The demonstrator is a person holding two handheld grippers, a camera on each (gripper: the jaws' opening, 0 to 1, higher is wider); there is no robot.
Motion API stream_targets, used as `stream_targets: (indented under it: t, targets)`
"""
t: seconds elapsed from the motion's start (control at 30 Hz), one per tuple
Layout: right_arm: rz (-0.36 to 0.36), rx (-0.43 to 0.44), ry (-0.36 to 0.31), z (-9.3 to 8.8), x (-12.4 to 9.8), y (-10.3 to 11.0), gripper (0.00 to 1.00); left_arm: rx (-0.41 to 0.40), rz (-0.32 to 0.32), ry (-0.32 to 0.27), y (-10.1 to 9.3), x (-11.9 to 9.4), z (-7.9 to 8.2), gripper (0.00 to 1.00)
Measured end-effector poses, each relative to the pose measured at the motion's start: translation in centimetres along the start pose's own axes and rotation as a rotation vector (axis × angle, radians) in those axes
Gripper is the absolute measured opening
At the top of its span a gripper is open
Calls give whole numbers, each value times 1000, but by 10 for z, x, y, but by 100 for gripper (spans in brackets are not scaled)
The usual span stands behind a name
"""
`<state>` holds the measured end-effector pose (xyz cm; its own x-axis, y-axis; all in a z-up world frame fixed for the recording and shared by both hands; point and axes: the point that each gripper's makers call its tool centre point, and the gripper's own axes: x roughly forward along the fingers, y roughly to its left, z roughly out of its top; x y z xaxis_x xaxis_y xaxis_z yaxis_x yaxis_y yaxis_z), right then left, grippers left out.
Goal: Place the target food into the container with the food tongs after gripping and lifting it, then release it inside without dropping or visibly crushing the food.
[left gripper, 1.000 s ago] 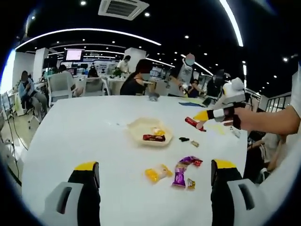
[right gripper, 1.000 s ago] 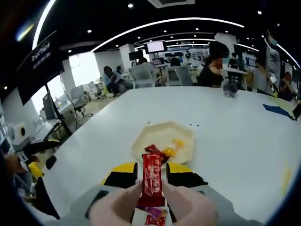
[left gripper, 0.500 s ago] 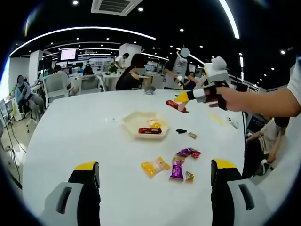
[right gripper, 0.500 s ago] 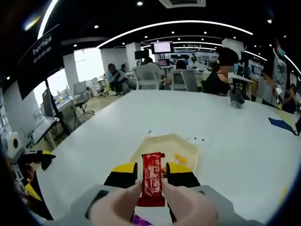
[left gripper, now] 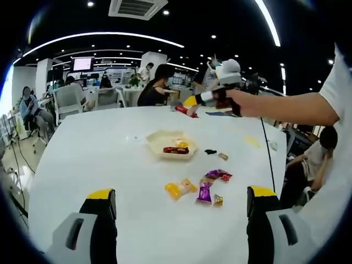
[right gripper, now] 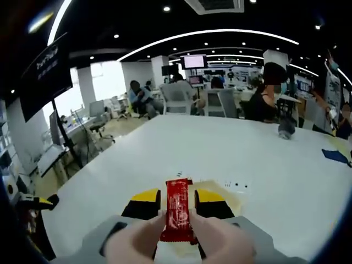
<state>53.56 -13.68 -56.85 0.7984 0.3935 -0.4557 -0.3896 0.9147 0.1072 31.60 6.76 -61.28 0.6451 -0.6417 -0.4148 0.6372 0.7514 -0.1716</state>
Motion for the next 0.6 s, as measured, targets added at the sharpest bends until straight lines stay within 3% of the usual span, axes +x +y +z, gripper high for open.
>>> stream_targets:
  t: [0.13, 0.2, 0.6]
  targets:
    - [16, -12, 8, 2, 5, 4, 24, 7, 3, -13, 0, -2, 1, 100]
    - [14, -20, 13, 3, 7, 5, 24, 3, -14, -57, -3, -2, 5, 100]
    - [17, -10, 9, 9, 16, 7, 23, -9, -2, -38, 5, 1, 2, 100]
